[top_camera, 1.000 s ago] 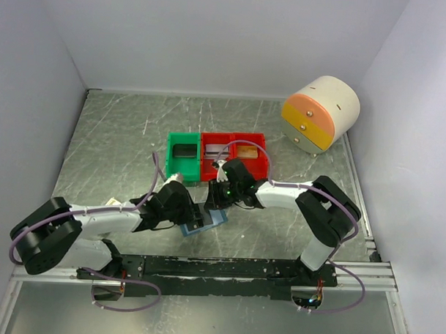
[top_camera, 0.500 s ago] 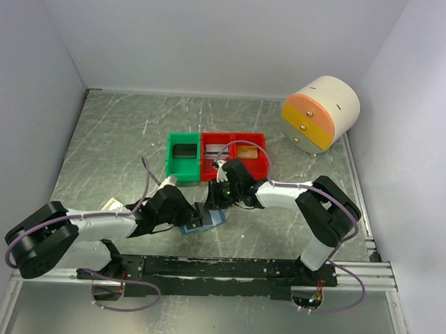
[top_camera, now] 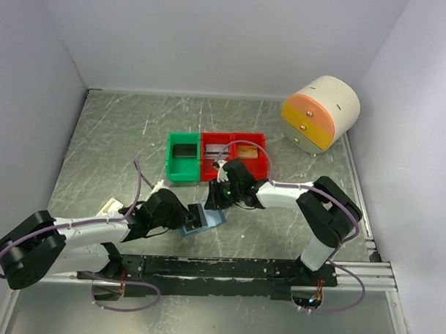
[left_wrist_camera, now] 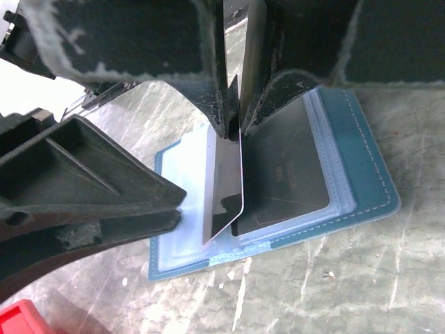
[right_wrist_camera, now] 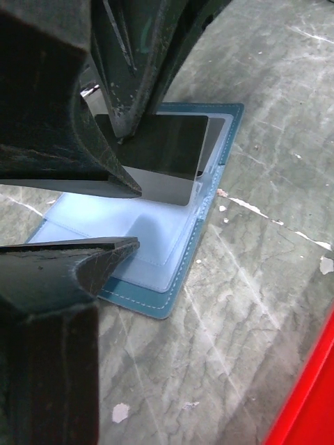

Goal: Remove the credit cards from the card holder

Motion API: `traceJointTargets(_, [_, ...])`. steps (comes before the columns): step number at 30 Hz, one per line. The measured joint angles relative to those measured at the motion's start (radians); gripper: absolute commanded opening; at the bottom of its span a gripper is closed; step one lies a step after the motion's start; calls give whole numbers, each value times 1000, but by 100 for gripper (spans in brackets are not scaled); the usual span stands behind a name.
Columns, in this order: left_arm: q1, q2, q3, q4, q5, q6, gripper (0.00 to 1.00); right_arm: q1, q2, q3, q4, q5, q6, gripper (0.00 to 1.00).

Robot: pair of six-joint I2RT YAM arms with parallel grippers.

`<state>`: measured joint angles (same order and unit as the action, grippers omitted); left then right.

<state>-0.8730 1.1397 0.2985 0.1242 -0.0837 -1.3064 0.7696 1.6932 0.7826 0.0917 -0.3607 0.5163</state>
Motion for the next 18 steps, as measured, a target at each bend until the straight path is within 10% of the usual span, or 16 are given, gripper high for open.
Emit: traceJointTargets(18, [0,14,0,12,1,5,36,11,30,-21,76,-85,74,30])
